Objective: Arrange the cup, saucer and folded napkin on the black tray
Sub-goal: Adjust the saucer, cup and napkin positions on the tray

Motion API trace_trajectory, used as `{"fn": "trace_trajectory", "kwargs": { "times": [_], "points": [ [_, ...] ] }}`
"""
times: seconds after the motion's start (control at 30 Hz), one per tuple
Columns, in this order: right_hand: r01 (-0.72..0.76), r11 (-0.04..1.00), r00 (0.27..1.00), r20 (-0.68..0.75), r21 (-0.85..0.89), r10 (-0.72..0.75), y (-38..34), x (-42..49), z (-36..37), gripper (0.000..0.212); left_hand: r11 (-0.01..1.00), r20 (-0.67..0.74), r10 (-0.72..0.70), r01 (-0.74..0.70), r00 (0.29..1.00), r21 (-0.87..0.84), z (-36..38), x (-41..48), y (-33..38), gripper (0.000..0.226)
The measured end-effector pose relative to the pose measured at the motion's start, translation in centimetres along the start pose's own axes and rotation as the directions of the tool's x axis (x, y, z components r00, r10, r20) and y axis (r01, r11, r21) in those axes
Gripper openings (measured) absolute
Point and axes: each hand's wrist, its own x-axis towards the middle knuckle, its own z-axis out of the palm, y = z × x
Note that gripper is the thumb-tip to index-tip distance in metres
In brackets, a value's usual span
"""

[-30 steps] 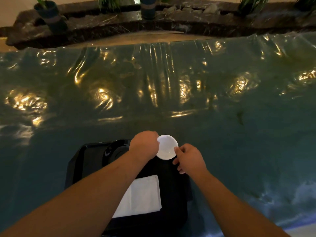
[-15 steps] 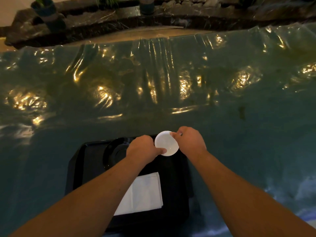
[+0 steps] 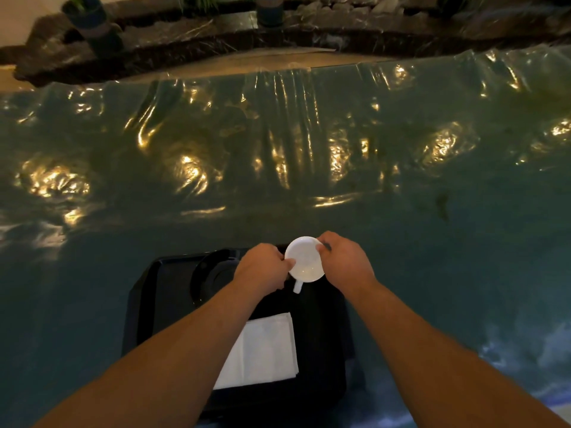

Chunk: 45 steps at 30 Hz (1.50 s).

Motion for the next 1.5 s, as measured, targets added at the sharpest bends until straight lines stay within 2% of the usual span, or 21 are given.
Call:
{"fn": "trace_trajectory", "kwargs": {
  "times": [0.07,0.13,0.23,0.33,0.4,0.43,0.5,0.57,0.63,0.7,0.8,1.0,1.2,1.5],
  "points": [
    [0.034,0.998,0.999,0.018,-0.058,-0.033,-0.3,0.5,-0.1,0.015,0.997,0.010,-0.017,0.017,1.000,-0.070,0.6,-0.6,-0.2,0.025],
    [0.052,0.993,0.998,0.027,-0.107,-0.049,-0.5,0.8,-0.3,0.017,0.997,0.004,-0.007,0.007,1.000,-0.071,0.9,-0.9,-0.1,0.027],
    [0.074,0.983,0.997,0.045,-0.169,-0.067,-0.9,1.0,-0.3,0.021,1.000,-0.011,0.017,-0.017,1.000,-0.006,0.8,-1.2,-0.3,0.029],
    [0.060,0.963,0.996,0.086,-0.261,-0.038,-0.9,0.7,-0.7,0.026,0.988,-0.053,0.083,-0.075,0.995,0.137,0.8,-1.2,-0.3,0.035],
    [0.110,0.913,0.990,0.127,-0.392,-0.065,-1.4,-0.1,-0.5,0.040,0.981,-0.120,0.127,-0.108,0.985,0.160,0.5,-1.6,-1.5,0.035],
    [0.137,0.900,0.990,0.099,-0.413,-0.105,-1.5,-0.7,-0.3,0.050,0.981,-0.168,0.149,-0.124,0.974,0.151,0.3,-1.9,-2.3,0.037],
    [0.161,0.923,0.986,0.015,-0.349,-0.166,-2.1,-2.2,0.3,0.066,0.975,-0.307,0.207,-0.170,0.929,0.144,-0.4,-2.5,-4.5,0.046],
    [0.188,0.919,0.981,0.027,-0.346,-0.190,-2.5,-3.1,1.1,0.082,0.963,-0.407,0.240,-0.166,0.881,0.210,-1.2,-2.9,-6.8,0.068],
    [0.185,0.902,0.983,0.069,-0.390,-0.172,-2.7,-3.3,1.7,0.095,0.959,-0.376,0.173,-0.069,0.910,0.276,-2.3,-3.1,-8.8,0.102],
    [0.164,0.906,0.986,0.069,-0.390,-0.149,-3.0,-3.0,1.9,0.101,0.951,-0.272,0.078,0.010,0.959,0.309,-3.1,-3.1,-10.3,0.131],
    [0.125,0.930,0.992,0.070,-0.346,-0.107,-3.7,-2.5,1.8,0.100,0.935,-0.179,0.025,0.040,0.984,0.352,-3.3,-3.0,-12.2,0.151],
    [0.125,0.938,0.991,0.085,-0.325,-0.103,-4.6,-2.3,2.0,0.097,0.936,-0.163,0.049,0.012,0.985,0.352,-2.7,-2.9,-13.4,0.150],
    [0.149,0.934,0.987,0.104,-0.325,-0.122,-5.4,-2.3,2.8,0.095,0.897,-0.085,0.045,-0.003,0.995,0.442,-3.1,-3.0,-13.5,0.162],
    [0.198,0.922,0.978,0.126,-0.333,-0.164,-7.3,-2.7,4.5,0.095,0.862,-0.078,0.036,0.009,0.996,0.507,-3.2,-2.7,-13.3,0.162]
  ]
}}
